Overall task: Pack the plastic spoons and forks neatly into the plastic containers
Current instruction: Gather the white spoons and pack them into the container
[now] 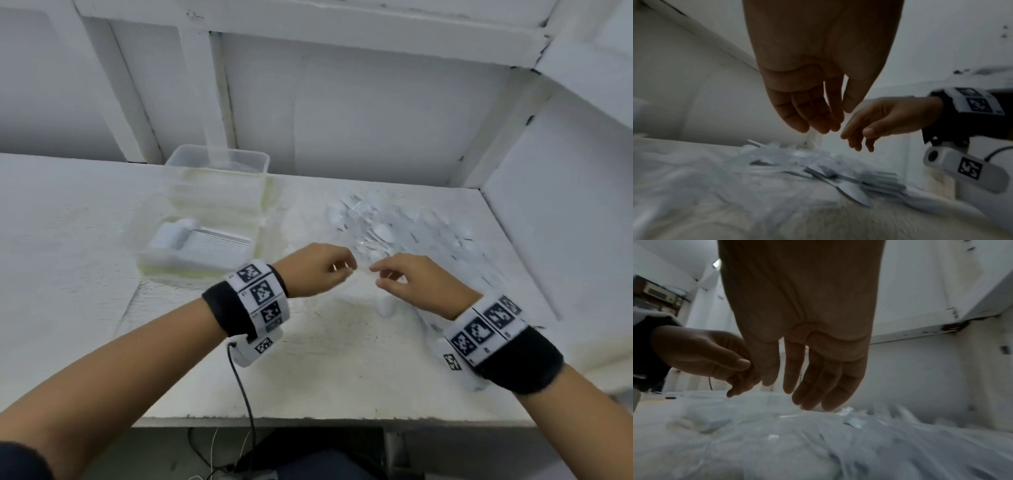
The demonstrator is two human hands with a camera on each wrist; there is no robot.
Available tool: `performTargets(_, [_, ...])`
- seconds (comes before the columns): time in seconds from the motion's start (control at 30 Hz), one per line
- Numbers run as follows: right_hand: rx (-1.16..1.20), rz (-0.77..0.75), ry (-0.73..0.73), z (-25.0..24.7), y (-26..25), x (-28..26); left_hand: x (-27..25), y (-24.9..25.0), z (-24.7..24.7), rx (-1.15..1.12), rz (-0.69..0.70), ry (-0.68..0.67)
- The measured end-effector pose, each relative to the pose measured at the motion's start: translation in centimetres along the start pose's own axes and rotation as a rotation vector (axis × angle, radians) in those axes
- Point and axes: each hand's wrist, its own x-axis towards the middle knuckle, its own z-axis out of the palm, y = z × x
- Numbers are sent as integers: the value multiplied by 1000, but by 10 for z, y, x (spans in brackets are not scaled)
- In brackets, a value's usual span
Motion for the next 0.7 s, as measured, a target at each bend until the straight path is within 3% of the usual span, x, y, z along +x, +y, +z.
performTargets(0.23, [-143, 153, -25, 16, 61, -46, 39, 31, 58, 265, 280, -273])
performTargets(0.4, [-377, 179, -235, 24, 72, -66, 52, 31, 76, 566, 259, -293])
performTargets(0.47, [-515, 102, -177, 32, 75, -69, 53, 27, 78, 637, 235, -295])
performTargets(0.7, [-623, -156, 3, 45, 73, -55, 46, 14, 73, 675, 143, -283])
